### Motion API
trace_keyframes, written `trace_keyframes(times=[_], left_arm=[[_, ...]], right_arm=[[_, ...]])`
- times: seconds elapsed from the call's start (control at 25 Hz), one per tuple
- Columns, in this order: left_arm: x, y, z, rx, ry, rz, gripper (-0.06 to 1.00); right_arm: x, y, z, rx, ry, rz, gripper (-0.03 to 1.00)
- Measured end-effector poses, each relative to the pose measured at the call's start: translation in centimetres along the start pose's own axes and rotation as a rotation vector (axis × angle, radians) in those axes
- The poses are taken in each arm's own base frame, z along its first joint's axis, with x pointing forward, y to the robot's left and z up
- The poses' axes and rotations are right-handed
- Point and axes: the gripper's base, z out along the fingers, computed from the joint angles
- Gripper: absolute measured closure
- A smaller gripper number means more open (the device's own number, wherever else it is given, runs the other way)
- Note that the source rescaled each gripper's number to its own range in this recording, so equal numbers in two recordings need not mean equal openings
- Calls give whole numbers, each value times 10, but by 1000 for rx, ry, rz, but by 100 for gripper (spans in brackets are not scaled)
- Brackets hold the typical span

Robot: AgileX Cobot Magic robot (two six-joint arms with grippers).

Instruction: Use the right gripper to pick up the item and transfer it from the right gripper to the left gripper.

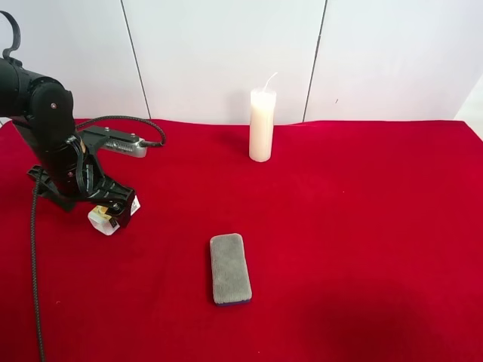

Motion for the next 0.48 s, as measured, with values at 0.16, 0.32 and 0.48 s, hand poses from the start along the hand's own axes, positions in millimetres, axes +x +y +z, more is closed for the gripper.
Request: trace_keyframes(times=[0.16, 0.32, 0.48], left_arm=[[4, 2, -28, -3, -29, -6, -5], [16, 5, -73, -5, -83, -16, -5], [40, 10, -123, -10, -128, -27, -5]], right_arm=[[0, 0, 0, 0, 0, 0, -2], [0, 0, 0, 0, 0, 0, -2], [0, 0, 0, 0, 0, 0, -2]])
